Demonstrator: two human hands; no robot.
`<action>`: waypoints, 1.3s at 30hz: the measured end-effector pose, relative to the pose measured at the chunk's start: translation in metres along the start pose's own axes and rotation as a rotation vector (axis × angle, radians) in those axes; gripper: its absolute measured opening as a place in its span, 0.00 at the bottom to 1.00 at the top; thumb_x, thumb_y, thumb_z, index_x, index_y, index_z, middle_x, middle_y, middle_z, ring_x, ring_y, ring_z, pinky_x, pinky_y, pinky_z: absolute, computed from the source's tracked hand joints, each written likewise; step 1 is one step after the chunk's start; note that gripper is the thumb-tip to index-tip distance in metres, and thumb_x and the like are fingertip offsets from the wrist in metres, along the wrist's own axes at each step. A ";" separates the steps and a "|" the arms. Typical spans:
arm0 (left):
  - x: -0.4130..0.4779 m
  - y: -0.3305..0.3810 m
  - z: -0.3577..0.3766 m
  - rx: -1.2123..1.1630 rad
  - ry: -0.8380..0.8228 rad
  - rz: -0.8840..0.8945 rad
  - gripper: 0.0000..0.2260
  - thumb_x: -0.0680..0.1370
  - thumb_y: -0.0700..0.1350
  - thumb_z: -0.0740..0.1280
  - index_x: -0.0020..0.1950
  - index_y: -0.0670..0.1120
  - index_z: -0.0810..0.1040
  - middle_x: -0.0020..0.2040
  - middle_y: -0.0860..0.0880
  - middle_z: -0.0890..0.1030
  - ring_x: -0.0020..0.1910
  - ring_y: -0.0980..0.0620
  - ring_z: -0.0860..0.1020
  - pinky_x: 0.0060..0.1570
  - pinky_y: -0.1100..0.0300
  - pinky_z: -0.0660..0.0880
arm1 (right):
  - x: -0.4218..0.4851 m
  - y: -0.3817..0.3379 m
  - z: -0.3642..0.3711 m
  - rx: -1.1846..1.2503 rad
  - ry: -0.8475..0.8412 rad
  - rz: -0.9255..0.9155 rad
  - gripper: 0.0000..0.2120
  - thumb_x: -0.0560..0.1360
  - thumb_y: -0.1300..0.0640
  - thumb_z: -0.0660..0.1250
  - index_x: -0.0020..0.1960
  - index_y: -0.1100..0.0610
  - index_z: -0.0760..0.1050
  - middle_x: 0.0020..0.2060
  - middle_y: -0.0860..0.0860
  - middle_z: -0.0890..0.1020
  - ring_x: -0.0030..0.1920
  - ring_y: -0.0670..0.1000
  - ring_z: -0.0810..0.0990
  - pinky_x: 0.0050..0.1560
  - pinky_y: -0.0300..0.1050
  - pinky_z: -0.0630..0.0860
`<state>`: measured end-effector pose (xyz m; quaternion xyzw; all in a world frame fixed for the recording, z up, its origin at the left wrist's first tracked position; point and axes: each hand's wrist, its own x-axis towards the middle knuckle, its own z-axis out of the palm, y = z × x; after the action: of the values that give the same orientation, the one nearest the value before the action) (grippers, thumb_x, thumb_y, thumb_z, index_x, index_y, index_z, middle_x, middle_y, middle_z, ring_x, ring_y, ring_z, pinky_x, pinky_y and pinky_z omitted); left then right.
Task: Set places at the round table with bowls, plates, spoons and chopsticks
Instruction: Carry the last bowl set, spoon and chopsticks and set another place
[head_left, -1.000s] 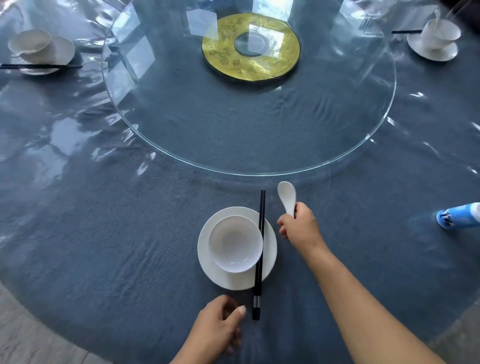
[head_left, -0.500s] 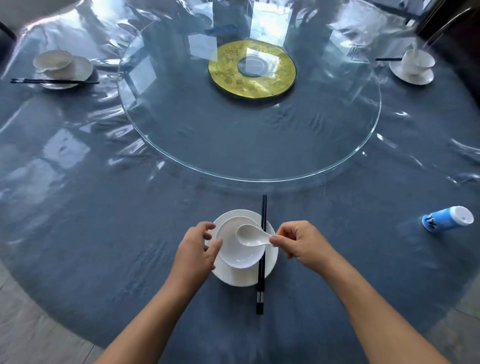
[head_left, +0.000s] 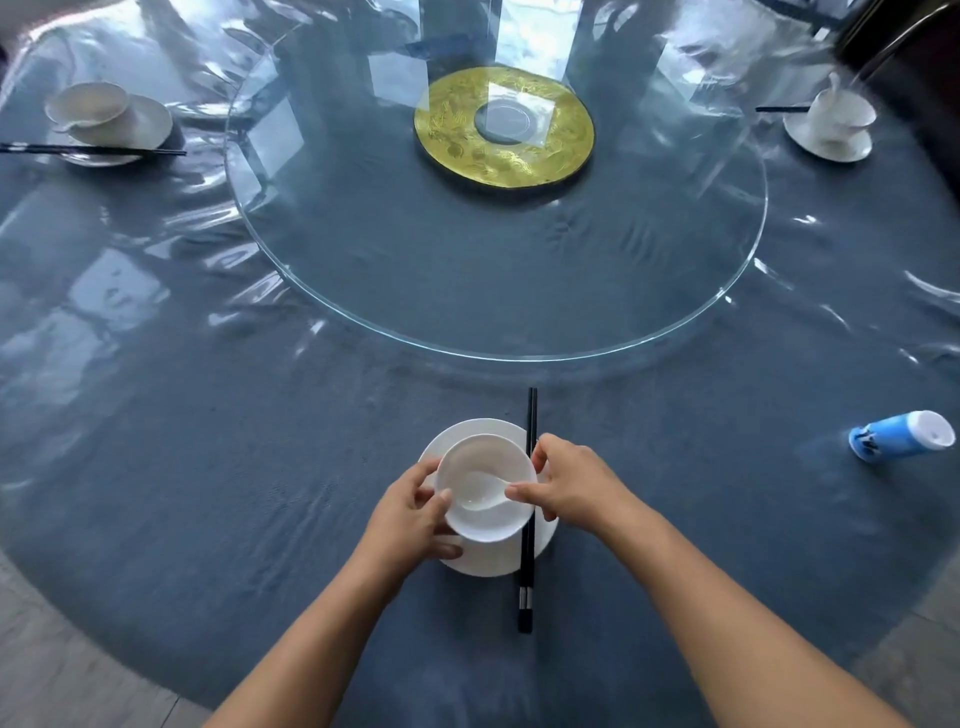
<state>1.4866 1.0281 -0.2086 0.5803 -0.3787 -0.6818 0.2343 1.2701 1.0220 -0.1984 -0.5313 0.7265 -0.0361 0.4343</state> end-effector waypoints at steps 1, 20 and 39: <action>0.000 -0.001 0.000 -0.011 0.002 -0.001 0.15 0.83 0.37 0.61 0.56 0.58 0.77 0.47 0.41 0.76 0.38 0.44 0.77 0.41 0.42 0.83 | 0.000 0.000 0.002 -0.005 0.007 -0.001 0.21 0.67 0.41 0.76 0.45 0.53 0.69 0.33 0.48 0.82 0.28 0.44 0.81 0.32 0.44 0.74; -0.002 -0.001 -0.009 -0.096 -0.078 -0.024 0.18 0.84 0.37 0.61 0.62 0.61 0.75 0.52 0.45 0.82 0.41 0.48 0.86 0.37 0.49 0.85 | -0.031 0.020 0.031 0.633 0.202 -0.038 0.10 0.79 0.62 0.65 0.57 0.51 0.79 0.32 0.54 0.81 0.29 0.52 0.82 0.31 0.45 0.81; 0.016 -0.023 -0.036 0.534 0.159 0.039 0.13 0.80 0.44 0.67 0.61 0.59 0.74 0.32 0.43 0.83 0.26 0.48 0.83 0.19 0.63 0.71 | -0.018 0.051 0.041 0.388 0.286 0.154 0.10 0.76 0.54 0.69 0.40 0.58 0.75 0.30 0.55 0.82 0.24 0.53 0.80 0.27 0.48 0.79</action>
<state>1.5205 1.0205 -0.2379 0.6657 -0.5368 -0.5054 0.1151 1.2603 1.0752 -0.2394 -0.3705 0.7984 -0.2165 0.4225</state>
